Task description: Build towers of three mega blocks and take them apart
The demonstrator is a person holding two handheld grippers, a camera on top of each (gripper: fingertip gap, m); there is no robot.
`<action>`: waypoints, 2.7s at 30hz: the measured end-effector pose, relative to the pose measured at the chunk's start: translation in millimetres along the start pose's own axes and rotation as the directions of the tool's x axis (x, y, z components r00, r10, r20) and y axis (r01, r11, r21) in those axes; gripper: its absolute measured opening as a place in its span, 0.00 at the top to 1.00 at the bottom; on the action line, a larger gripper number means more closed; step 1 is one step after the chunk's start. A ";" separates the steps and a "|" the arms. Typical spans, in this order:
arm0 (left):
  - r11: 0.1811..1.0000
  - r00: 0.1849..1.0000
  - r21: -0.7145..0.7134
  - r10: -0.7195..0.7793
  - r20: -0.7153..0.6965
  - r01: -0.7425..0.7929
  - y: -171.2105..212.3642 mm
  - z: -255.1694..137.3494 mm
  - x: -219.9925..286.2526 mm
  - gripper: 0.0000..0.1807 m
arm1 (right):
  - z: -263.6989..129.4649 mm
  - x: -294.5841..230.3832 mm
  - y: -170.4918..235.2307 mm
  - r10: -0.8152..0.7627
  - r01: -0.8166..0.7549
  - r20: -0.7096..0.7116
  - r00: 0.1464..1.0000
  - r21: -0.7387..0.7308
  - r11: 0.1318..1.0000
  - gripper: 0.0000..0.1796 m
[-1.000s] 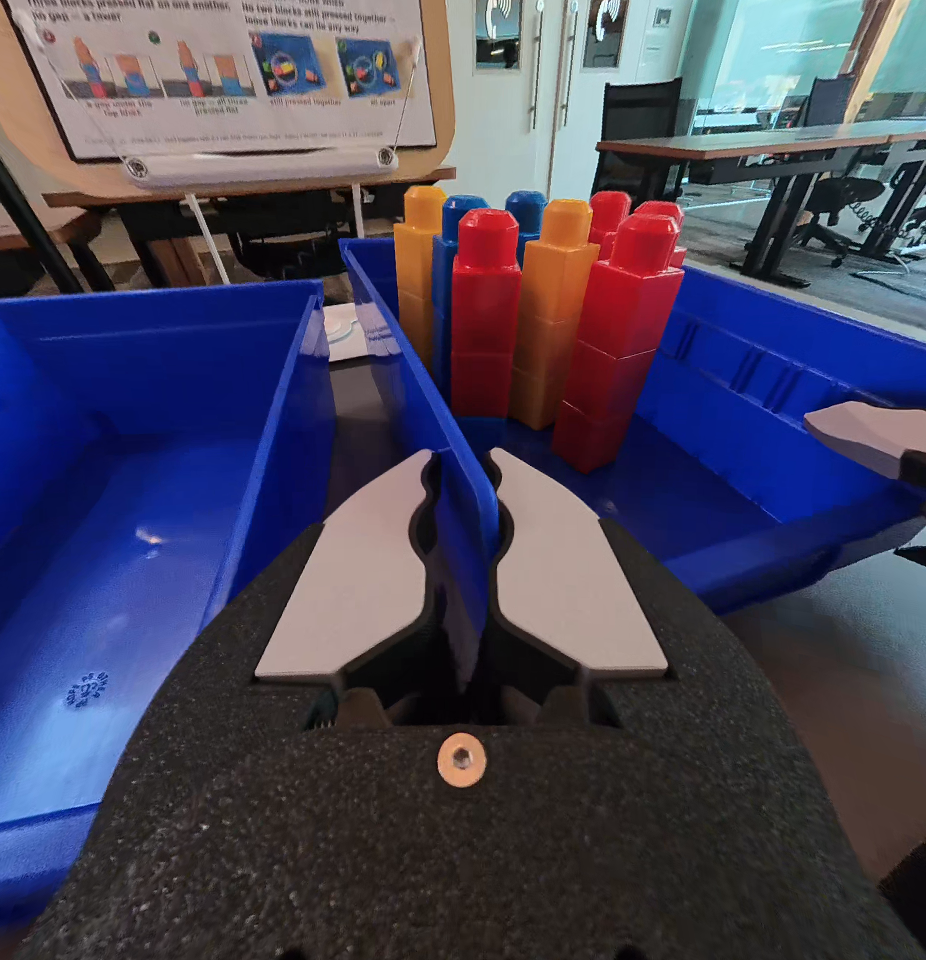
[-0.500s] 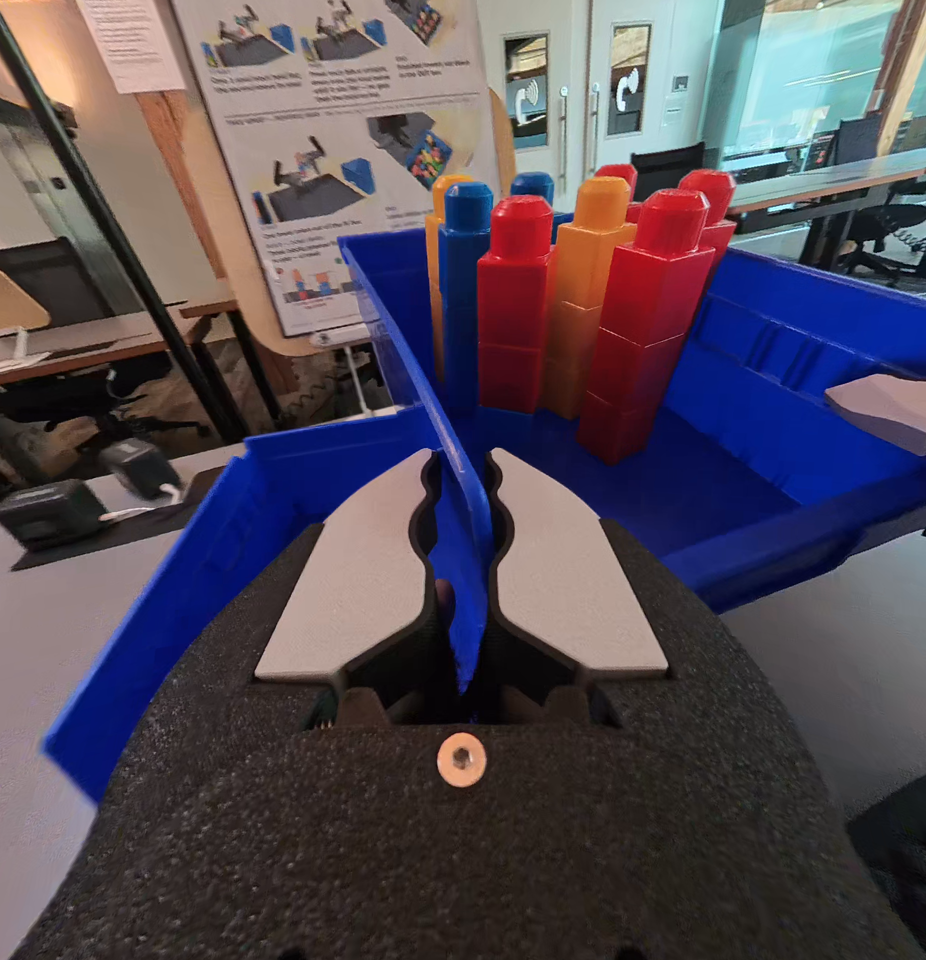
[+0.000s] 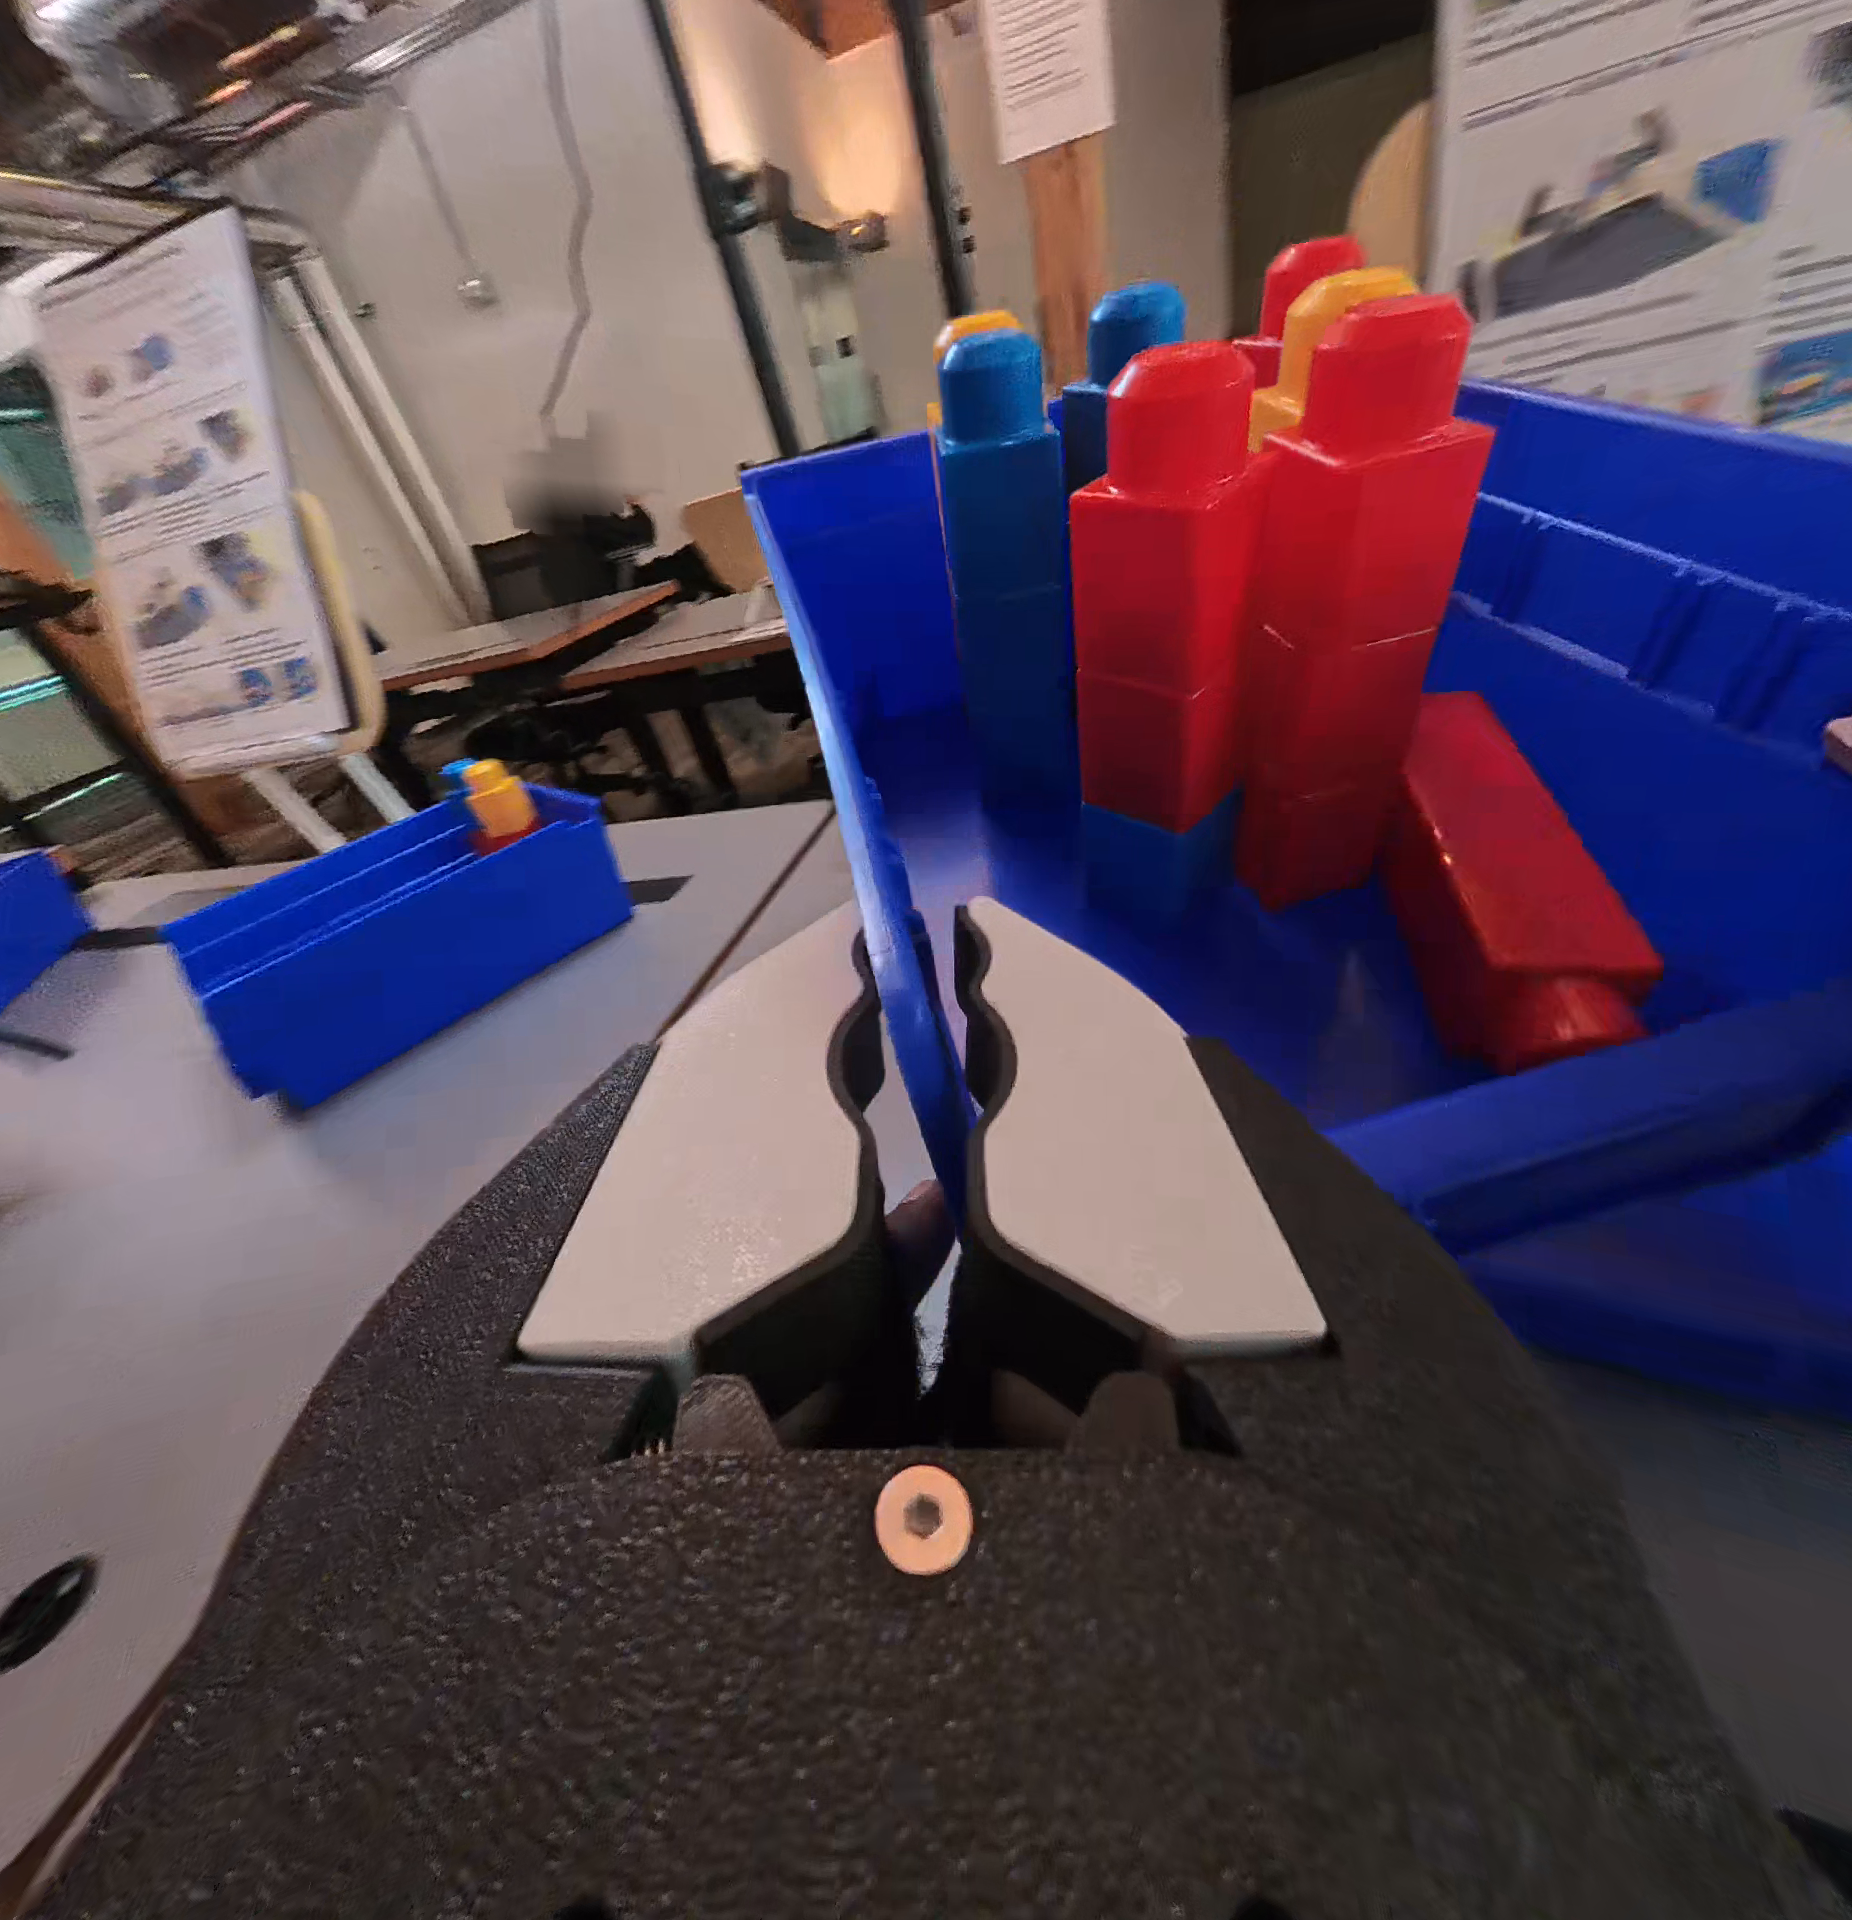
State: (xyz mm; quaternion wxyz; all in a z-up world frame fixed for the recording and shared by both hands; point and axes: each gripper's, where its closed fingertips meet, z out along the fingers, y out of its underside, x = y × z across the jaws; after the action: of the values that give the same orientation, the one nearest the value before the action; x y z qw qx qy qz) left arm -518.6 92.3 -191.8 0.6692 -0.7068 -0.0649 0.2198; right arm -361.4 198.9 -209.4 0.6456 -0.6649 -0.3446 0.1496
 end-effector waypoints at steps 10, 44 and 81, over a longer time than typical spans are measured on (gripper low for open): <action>0.979 0.988 -0.202 0.013 0.153 0.019 66.7 -19.8 -116.4 0.95 | 49.8 -137.8 11.4 0.114 -0.098 0.276 0.954 -0.072 0.993 0.95; 0.989 0.981 0.097 -0.091 -0.169 0.108 22.1 -9.1 -41.9 0.38 | -16.5 38.2 117.9 0.081 -0.097 -0.084 0.993 -0.203 0.974 0.35; 0.971 0.493 0.030 0.147 -0.858 -0.236 44.7 -28.6 387.2 0.88 | -227.6 243.1 213.9 -0.262 0.003 -0.423 0.868 -0.522 0.853 0.94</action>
State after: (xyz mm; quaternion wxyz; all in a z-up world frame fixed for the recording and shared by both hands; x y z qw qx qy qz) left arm -169.7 211.1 -321.7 0.5528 -0.7554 0.3411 -0.0862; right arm 16.3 200.6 -327.5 0.5223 -0.7999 -0.2475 -0.1615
